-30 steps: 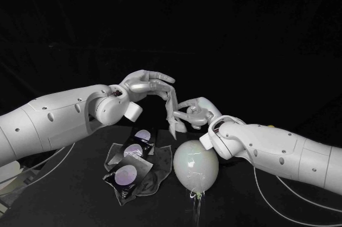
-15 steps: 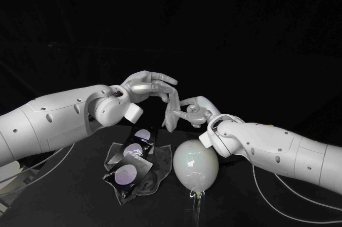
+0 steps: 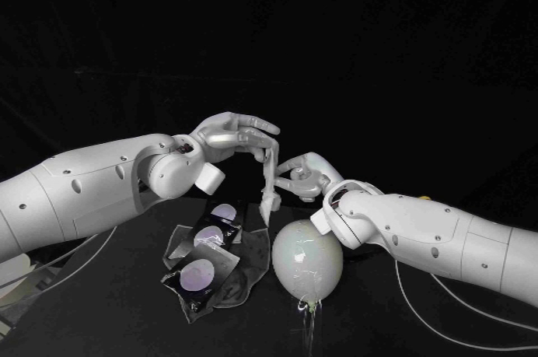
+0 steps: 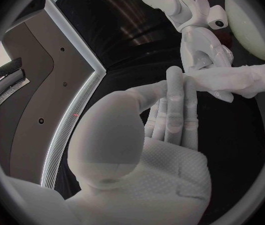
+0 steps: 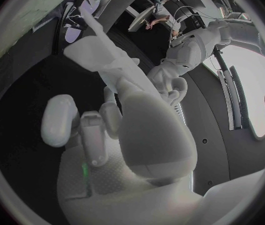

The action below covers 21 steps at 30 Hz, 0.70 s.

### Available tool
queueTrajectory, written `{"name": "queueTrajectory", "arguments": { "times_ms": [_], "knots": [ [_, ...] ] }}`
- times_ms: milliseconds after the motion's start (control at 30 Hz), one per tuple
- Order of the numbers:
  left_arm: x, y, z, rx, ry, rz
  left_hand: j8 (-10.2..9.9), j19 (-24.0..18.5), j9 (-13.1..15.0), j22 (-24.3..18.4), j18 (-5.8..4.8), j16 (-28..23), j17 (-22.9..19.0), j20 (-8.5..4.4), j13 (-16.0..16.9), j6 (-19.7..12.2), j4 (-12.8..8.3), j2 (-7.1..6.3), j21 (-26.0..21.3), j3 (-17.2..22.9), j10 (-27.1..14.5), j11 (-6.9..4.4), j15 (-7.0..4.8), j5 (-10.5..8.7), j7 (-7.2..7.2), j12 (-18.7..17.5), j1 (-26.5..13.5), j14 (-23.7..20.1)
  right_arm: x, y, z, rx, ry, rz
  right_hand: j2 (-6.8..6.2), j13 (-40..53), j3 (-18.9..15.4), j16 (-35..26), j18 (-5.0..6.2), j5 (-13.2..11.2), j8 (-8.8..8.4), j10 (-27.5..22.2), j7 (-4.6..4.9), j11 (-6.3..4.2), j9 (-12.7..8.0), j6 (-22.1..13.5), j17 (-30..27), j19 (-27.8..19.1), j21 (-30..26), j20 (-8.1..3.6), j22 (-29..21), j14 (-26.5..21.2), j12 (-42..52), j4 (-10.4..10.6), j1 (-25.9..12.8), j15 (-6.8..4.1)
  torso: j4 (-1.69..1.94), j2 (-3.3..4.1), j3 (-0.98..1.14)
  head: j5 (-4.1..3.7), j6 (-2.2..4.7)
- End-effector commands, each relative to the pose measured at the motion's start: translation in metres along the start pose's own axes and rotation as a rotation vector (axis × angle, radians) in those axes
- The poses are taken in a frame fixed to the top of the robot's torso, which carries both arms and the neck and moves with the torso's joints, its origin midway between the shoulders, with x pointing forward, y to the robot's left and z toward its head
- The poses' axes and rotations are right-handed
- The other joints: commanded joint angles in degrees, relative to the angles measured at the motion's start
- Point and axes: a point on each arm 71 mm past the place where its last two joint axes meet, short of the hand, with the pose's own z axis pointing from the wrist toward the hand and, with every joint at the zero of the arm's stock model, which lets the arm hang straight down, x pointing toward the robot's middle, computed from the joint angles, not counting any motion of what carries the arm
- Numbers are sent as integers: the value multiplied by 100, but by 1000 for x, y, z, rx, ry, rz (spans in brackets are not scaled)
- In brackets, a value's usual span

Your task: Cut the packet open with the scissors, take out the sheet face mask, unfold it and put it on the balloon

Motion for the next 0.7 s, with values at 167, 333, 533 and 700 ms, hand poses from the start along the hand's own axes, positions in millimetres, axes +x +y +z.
{"name": "queueTrajectory", "arguments": {
  "times_ms": [167,333,533,700],
  "knots": [
    [-3,-1,0,7,-3,4,21,34,-6,-5,90,26,4,0,481,-29,24,-2,35,7,28,-58,-8,20,3,115,43,35,-3,0,-3,-14,11,-21,105,270,41,20,-116,-7,397,257,-247,-324,205,343,1505,87,148,-155,984,597,103,-72,104,-218,3,-2,-1,10,-9],
    [-10,0,-1,6,-26,10,23,30,-7,-3,90,35,22,-2,482,-28,22,-7,41,14,29,-59,-9,20,3,116,44,30,-3,0,-6,-21,18,-16,195,428,249,20,-143,-5,611,406,-333,-407,355,286,1505,149,278,-252,1015,597,245,-228,311,-308,-4,0,2,2,-10],
    [-18,0,-3,3,-54,20,25,28,-7,-2,90,40,31,-4,483,-27,21,-9,44,19,29,-59,-10,21,4,116,45,28,-6,0,-9,-25,10,-14,198,570,486,20,-182,-4,897,541,-338,-428,572,164,1505,238,462,-301,1060,597,371,-269,269,-334,2,1,1,-3,-12],
    [-23,1,-4,-3,-72,39,27,21,-9,0,91,50,51,-7,485,-27,13,-21,49,29,31,-58,-11,22,6,118,48,24,-8,0,-14,-25,6,-7,144,607,647,20,-193,-5,1070,577,-346,-438,696,79,1505,266,523,-315,1073,597,394,-289,197,-345,-2,-1,0,1,-22]
  ]
}}
